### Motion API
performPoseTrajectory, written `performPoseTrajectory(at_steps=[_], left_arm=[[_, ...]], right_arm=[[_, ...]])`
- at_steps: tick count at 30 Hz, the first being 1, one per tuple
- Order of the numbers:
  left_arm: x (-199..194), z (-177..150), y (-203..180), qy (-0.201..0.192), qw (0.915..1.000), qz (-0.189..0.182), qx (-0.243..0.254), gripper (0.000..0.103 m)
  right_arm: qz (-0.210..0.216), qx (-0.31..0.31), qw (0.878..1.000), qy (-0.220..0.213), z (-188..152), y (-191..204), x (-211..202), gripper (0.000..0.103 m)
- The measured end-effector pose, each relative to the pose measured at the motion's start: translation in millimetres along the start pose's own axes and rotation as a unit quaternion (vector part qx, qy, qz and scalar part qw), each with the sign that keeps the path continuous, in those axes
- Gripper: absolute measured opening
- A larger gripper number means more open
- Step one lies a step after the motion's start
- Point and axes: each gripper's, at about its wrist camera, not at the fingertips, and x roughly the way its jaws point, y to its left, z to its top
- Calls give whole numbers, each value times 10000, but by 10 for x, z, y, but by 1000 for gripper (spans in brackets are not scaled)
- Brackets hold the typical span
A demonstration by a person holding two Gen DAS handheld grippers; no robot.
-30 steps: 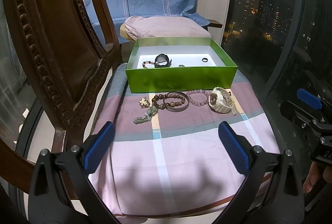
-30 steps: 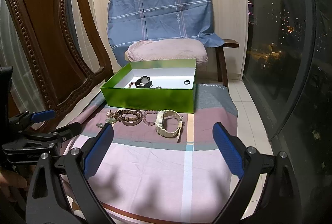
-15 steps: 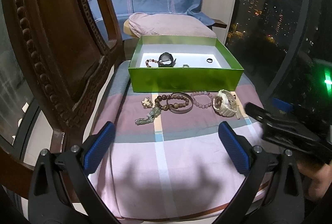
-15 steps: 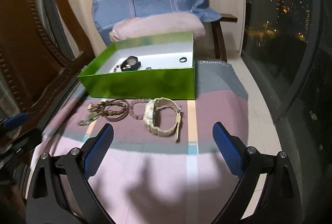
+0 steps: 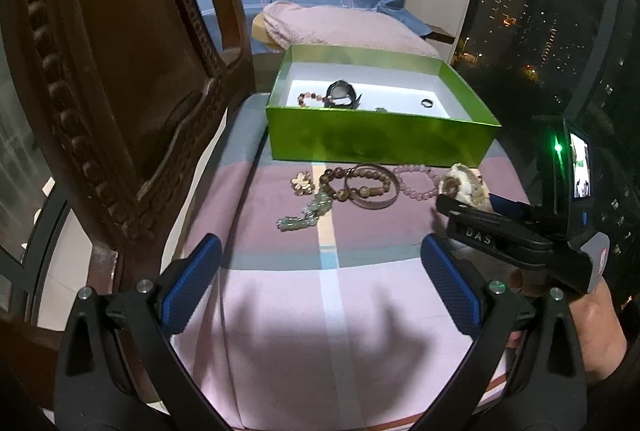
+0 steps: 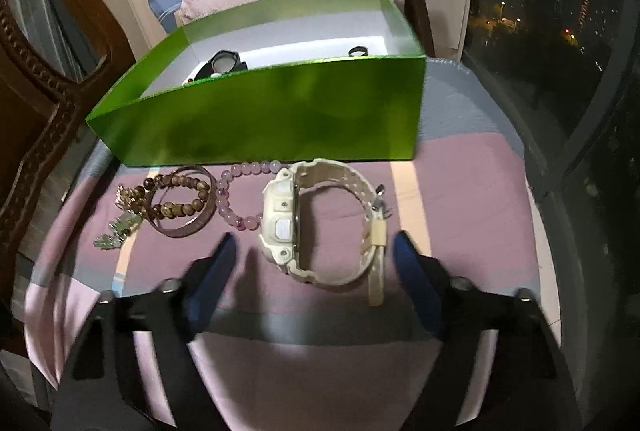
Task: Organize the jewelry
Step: 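Close the right tool on the white watch while the left moves toward the green pendant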
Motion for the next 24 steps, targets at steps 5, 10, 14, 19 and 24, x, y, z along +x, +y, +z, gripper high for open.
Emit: performPoseTrajectory(at_steps=[5,10,14,19,24], left_arm=[[135,-2,18,115,9999,75,4,99],[237,9,-17,125,9997,139,159,99],[451,20,13,189,9994,232,197,92],[787,20,55,495,9980,344,213,73],[959,-19,32,681,9967,324,312,43]], right_arm=[[48,-2,10000,-56,-9,-14,-21,55],[171,34,9994,-300,-27,-49,-268,54],[372,111,9981,-488,-7,-113,-530,54],[483,175,9966,-640,-39,-211,-747,54],[599,204,9949,-781,-42,-295,-935,54]])
